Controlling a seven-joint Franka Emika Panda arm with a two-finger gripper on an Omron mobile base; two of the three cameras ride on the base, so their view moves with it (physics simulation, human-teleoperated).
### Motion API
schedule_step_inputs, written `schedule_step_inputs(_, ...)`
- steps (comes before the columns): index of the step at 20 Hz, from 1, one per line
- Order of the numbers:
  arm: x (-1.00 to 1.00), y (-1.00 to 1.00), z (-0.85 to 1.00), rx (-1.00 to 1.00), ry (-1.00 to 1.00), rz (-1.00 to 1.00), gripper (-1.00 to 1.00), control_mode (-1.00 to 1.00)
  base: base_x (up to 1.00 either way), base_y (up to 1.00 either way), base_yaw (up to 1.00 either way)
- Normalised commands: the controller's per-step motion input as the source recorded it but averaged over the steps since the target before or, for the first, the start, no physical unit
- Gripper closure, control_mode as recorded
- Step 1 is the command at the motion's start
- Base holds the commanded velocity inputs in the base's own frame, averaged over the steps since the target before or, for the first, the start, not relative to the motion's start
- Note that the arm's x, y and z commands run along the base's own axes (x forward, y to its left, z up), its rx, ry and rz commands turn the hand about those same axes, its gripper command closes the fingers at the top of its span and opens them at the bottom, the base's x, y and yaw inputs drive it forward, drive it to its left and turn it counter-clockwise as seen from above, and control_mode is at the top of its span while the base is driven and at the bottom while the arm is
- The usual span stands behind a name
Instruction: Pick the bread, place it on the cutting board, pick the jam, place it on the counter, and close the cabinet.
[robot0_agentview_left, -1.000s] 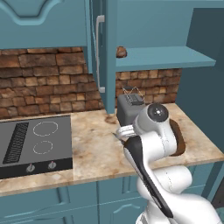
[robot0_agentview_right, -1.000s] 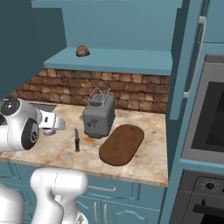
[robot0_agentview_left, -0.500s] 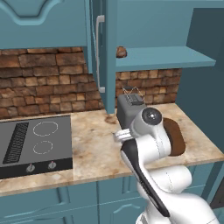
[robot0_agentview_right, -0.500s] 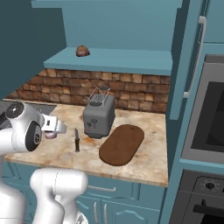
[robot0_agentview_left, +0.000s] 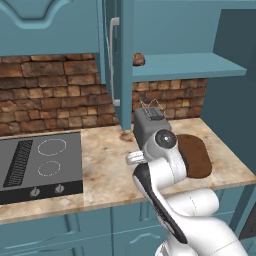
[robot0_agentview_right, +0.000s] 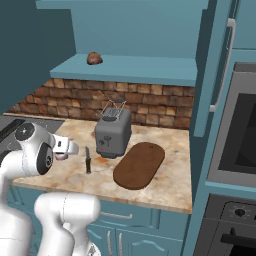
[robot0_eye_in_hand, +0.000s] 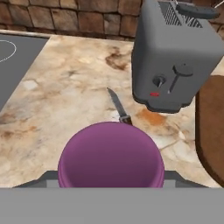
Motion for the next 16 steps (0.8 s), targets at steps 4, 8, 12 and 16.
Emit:
schedule_step_inputs(4, 0.36, 0.16, -0.24, 0.0, 0.0, 0.0, 1.0, -1.0, 0.0, 0.0, 0.0)
schedule_step_inputs(8, 0.32, 0.16, -0.21, 0.0, 0.0, 0.0, 1.0, -1.0, 0.0, 0.0, 0.0)
schedule_step_inputs(12, 0.28, 0.13, -0.19, 0.0, 0.0, 0.0, 1.0, -1.0, 0.0, 0.0, 0.0)
schedule_step_inputs(16, 0.23, 0.09, -0.17, 0.0, 0.0, 0.0, 1.0, -1.0, 0.0, 0.0, 0.0)
